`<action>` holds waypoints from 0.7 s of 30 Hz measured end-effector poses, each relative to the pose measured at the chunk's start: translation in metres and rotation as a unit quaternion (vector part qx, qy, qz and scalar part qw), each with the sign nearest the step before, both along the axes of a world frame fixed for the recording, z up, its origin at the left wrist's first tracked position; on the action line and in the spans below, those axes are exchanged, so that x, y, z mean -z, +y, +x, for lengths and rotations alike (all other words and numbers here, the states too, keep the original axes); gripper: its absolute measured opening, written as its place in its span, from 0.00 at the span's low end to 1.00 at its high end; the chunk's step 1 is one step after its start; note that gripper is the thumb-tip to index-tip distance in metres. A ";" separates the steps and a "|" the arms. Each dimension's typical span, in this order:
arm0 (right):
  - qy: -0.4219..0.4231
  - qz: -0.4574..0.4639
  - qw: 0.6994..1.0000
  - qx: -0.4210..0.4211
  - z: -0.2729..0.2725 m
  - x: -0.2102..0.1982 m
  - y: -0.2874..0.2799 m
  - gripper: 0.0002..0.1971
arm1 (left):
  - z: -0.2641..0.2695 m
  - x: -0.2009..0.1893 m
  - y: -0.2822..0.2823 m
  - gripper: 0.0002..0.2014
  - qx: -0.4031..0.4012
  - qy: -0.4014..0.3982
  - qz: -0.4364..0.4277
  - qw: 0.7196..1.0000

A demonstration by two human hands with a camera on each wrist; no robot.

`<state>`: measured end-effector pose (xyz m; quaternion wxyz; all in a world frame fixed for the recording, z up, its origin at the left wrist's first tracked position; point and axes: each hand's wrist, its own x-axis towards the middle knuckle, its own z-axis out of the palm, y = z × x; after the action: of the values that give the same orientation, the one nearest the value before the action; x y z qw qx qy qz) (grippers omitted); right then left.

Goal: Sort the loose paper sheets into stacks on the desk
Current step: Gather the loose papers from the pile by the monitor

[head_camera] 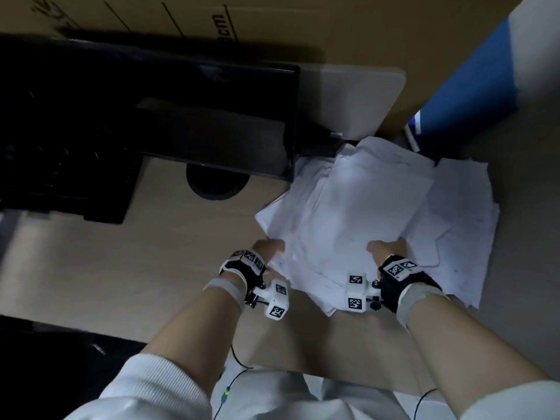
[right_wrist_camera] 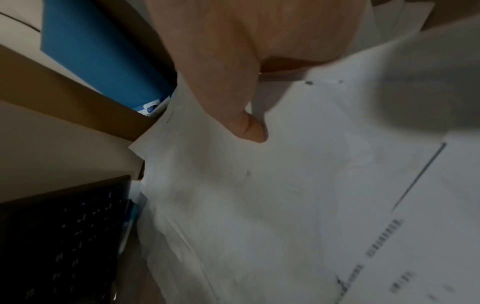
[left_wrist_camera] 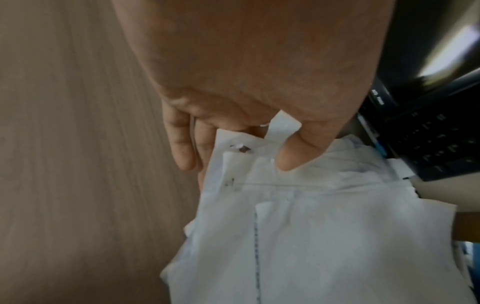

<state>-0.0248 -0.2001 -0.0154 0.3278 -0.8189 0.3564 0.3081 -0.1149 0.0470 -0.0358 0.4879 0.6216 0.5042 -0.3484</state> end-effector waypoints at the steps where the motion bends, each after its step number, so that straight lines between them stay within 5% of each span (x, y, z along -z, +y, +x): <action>1: 0.000 0.015 1.000 0.009 0.000 0.001 0.003 0.42 | 0.005 -0.004 -0.001 0.12 0.006 -0.018 -0.003 1.000; 4: -0.003 0.046 0.998 0.033 0.003 -0.003 0.007 0.48 | 0.029 -0.011 0.000 0.27 0.096 -0.071 0.022 0.993; 10: 0.105 0.104 0.989 -0.028 0.009 -0.001 0.008 0.38 | 0.063 -0.006 -0.025 0.43 0.143 -0.095 0.014 0.985; 14: 0.101 0.086 0.991 0.012 0.008 -0.005 0.000 0.30 | 0.067 0.008 -0.044 0.42 0.198 -0.076 0.029 0.977; 18: 0.041 0.041 0.998 0.033 0.010 -0.003 -0.016 0.31 | 0.078 0.008 -0.045 0.35 0.166 -0.155 0.074 0.971; 21: 0.039 0.093 0.993 0.067 0.011 0.000 -0.022 0.32 | 0.084 0.006 -0.050 0.30 0.193 -0.161 0.049 0.967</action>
<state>-0.0138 -0.2224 -0.0156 0.4080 -0.7469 0.3925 0.3488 -0.0310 -0.0032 -0.0418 0.4554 0.7782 0.3056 -0.3060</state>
